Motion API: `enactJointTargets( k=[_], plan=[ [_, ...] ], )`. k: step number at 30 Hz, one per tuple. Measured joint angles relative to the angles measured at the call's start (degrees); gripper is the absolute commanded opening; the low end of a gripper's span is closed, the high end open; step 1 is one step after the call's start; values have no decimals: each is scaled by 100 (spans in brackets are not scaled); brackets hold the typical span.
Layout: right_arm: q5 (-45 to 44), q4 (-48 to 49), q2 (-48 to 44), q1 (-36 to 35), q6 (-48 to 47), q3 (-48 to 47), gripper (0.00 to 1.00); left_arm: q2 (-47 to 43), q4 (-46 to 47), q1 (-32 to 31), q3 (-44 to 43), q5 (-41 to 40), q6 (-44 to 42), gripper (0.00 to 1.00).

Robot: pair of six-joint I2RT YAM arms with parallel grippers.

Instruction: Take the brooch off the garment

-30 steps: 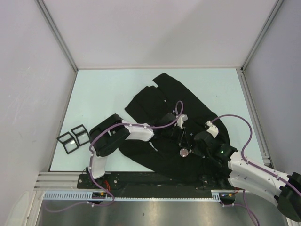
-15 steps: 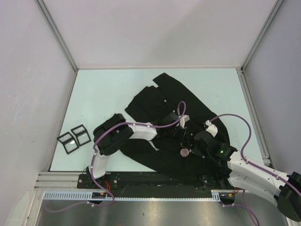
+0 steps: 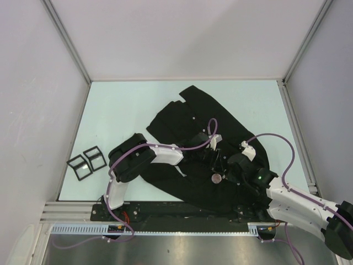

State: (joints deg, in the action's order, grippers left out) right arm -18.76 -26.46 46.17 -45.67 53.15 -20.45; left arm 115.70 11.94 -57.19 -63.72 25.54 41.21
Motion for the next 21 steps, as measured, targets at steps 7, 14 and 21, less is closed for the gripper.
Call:
enactJointTargets(
  k=[7, 14, 21],
  plan=[
    [-2, -26, -26, 4, -2, 9, 0, -7, 85, 2, 31, 61, 37, 46],
    [17, -2, -46, 4, -4, 20, 0, 13, 83, 4, 28, 63, 39, 41],
    [26, 85, -120, 4, -7, 94, 0, 42, 85, 11, 22, 63, 44, 42]
  ],
)
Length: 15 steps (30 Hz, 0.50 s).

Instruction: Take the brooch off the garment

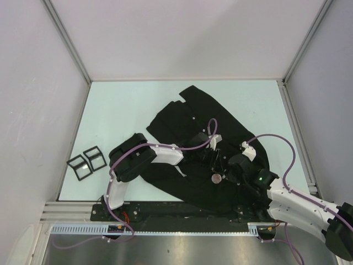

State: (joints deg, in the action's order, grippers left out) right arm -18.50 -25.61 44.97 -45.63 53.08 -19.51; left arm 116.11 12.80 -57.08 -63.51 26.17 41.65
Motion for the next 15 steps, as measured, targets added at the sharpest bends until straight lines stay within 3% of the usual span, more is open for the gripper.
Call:
enactJointTargets(
  k=[8, 15],
  plan=[
    [-2, 175, 9, 31, -31, 109, 0, 52, -140, 26, -109, 48, 42, 43],
    [-4, 275, 2, 46, -101, 153, 0, 133, -455, 37, -313, 35, 42, 34]
  ],
)
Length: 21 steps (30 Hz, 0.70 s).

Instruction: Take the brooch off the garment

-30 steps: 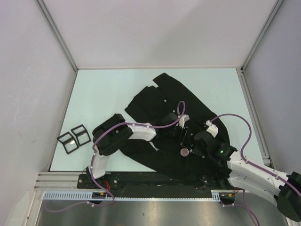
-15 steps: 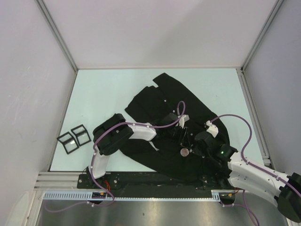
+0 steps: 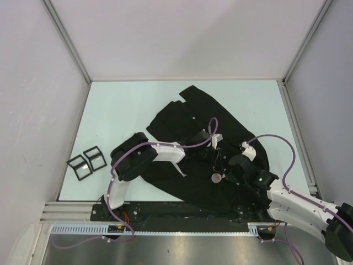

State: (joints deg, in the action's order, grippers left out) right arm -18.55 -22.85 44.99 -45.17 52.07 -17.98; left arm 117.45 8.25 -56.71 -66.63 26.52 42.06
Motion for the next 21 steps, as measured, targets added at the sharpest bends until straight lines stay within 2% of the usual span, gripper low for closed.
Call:
enactJointTargets(
  k=[10, 14, 21],
  plan=[
    [26, 127, -76, -9, -37, 35, 0, 79, -164, 0, -164, -155, 57, 27],
    [33, 127, -210, -57, -59, 87, 0, 79, -173, 0, -164, -236, 101, 19],
    [-48, 31, -446, -190, -118, 142, 0, 83, -186, -50, -164, -232, 151, 12]
  ],
)
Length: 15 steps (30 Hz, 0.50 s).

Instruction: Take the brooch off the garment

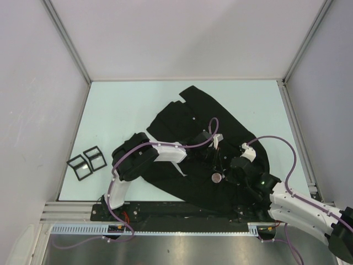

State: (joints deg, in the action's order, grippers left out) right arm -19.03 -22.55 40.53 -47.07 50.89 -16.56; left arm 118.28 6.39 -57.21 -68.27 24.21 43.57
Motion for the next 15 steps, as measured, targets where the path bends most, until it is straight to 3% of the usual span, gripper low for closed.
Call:
enactJointTargets(
  k=[8, 11, 15],
  plan=[
    [-166, -122, 61, -76, 55, -20, 0, -57, -2, -11, 7, -66, -26, 44],
    [-216, -264, 190, -118, 79, -146, 0, -175, -52, -33, 57, -221, -133, 50],
    [-269, -494, 380, -225, 114, -341, 0, -367, -153, -39, 127, -387, -249, 51]
  ],
)
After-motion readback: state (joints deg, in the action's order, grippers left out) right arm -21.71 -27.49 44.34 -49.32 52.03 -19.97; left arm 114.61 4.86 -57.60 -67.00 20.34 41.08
